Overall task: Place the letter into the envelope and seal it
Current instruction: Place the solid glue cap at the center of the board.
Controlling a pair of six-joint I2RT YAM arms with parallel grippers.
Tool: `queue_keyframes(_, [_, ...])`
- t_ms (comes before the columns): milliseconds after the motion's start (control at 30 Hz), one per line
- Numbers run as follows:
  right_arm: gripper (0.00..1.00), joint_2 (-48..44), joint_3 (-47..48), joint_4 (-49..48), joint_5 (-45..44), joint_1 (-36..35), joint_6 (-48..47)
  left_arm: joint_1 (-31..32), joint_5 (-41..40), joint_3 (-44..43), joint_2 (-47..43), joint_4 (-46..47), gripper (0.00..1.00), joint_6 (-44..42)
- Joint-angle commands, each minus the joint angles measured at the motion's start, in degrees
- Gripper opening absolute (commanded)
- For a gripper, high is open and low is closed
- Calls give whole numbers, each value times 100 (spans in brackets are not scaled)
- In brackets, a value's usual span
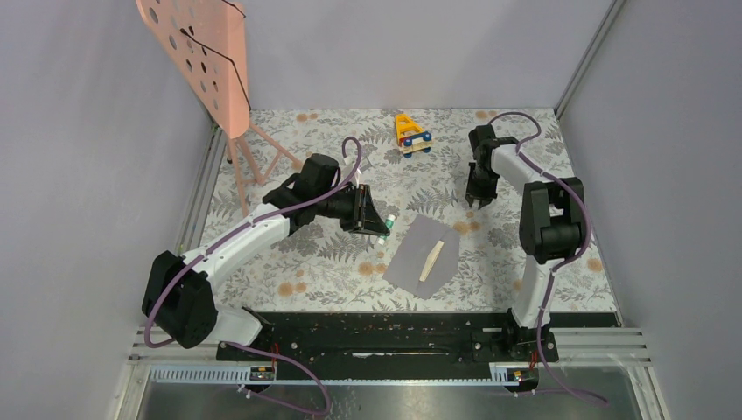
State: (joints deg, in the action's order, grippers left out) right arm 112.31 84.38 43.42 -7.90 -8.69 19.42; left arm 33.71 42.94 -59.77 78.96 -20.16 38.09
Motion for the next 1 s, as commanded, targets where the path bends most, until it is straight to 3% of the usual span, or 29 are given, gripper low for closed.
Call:
queue_keyframes(0, [1,99,94,197,217,-19,-146,-10,-134,-219,-212,36,0,-154])
queue_keyframes(200, [8,277,121,119,124,-16,-188,-13,-99,-176,-248,15,0,-209])
queue_keyframes(767, [13,239,136,-55,937,-27,482,-5,-80,-189,-216,-3,0,-183])
queue_keyframes(967, [13,247,125,-202,689,-108,790,2,-40,-231,-168,12,0,-187])
